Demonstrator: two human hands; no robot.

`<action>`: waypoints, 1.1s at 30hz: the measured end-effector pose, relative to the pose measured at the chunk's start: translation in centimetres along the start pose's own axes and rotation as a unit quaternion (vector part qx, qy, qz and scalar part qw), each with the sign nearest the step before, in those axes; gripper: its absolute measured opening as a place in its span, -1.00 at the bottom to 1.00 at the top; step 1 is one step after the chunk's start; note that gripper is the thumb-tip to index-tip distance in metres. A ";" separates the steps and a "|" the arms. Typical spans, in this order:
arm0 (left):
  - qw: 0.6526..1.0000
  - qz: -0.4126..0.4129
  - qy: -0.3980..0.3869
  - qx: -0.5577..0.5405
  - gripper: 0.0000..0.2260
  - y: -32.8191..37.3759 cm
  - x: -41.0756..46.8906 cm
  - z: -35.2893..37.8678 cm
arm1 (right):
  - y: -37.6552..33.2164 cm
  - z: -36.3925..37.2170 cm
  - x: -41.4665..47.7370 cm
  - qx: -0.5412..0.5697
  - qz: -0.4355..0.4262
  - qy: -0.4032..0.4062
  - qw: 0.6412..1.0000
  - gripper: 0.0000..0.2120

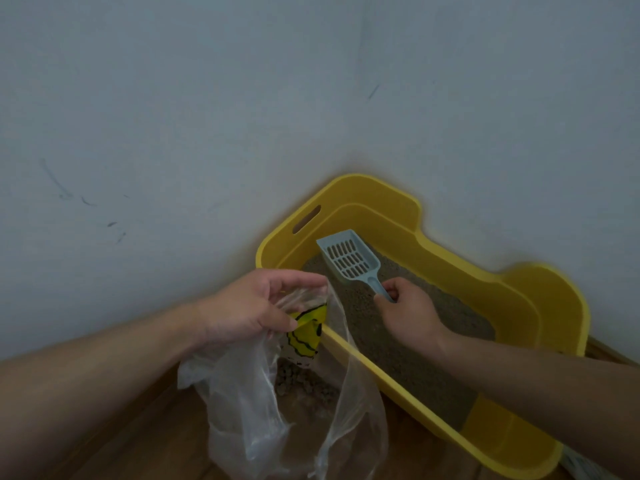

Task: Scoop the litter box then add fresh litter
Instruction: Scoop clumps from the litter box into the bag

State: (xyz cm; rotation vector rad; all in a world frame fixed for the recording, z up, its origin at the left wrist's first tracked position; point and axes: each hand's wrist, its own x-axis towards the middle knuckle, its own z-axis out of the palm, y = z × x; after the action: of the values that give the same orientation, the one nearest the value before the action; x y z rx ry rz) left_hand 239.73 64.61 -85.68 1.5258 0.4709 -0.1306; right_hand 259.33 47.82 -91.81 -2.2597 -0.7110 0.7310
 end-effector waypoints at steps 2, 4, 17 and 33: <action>1.000 0.000 0.000 -0.008 -0.41 0.0 0.1 0.1 | 0.1 0.9 0.7 0.009 0.016 0.003 1.000 -0.87; 1.000 -0.003 0.000 -0.022 -0.41 -0.1 0.2 0.1 | 0.0 1.7 1.3 0.013 0.029 0.006 0.999 -0.85; 0.998 -0.008 -0.010 -0.063 -0.40 -0.8 0.4 -0.3 | 0.6 4.5 2.0 0.023 0.030 -0.038 0.999 -0.67; 1.000 -0.006 0.016 -0.008 -0.40 0.3 -0.7 -0.1 | -0.6 1.5 0.1 0.077 -0.005 -0.072 0.994 -0.56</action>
State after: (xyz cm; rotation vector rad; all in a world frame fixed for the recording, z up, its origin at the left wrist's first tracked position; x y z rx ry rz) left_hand 239.23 64.61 -85.13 1.5106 0.5061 -0.1123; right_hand 258.23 48.84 -92.37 -2.0791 -0.7063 0.9185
